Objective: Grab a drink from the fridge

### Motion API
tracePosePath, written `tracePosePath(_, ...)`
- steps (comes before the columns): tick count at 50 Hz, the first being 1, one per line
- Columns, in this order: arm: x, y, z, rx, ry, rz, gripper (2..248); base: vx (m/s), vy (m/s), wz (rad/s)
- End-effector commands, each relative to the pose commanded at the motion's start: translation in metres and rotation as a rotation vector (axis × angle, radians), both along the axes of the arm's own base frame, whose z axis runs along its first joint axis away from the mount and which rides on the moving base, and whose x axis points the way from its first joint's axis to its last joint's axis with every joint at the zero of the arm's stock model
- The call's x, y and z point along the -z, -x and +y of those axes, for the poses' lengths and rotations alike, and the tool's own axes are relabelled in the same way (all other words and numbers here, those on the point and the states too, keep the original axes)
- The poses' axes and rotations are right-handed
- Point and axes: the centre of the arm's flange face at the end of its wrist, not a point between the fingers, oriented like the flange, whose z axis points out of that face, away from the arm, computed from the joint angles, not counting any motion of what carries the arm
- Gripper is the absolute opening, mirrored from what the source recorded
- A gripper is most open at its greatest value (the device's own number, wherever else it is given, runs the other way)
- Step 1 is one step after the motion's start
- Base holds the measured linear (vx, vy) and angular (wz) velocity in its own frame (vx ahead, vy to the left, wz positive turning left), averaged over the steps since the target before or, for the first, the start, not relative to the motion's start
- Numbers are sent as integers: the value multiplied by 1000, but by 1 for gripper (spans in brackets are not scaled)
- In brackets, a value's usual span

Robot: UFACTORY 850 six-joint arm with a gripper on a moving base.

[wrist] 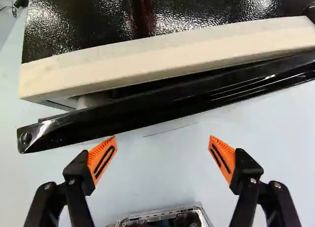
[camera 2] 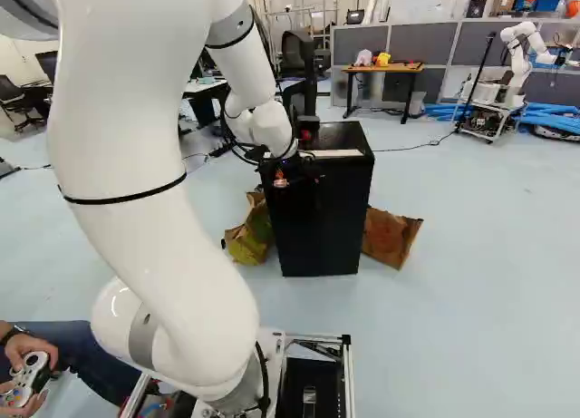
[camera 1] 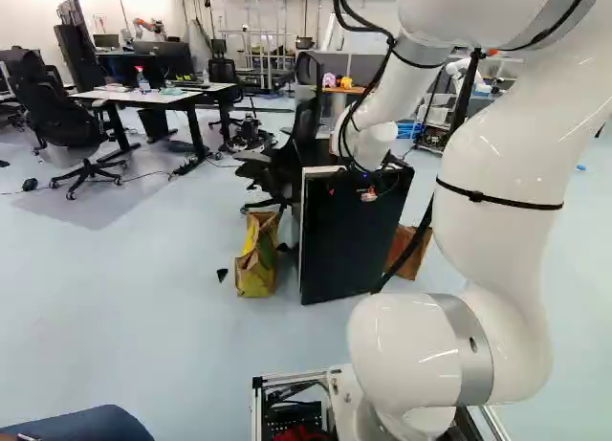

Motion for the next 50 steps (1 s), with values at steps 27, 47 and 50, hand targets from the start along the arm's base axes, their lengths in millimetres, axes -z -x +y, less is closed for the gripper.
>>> tracePosePath(27, -2, -6, 2, -5, 7, -42, 247, 0, 0, 0)
tracePosePath(47, -5, -10, 1, -5, 14, -89, 247, 0, 0, 0)
tracePosePath(50, -5, -10, 1, -5, 15, -91, 247, 0, 0, 0)
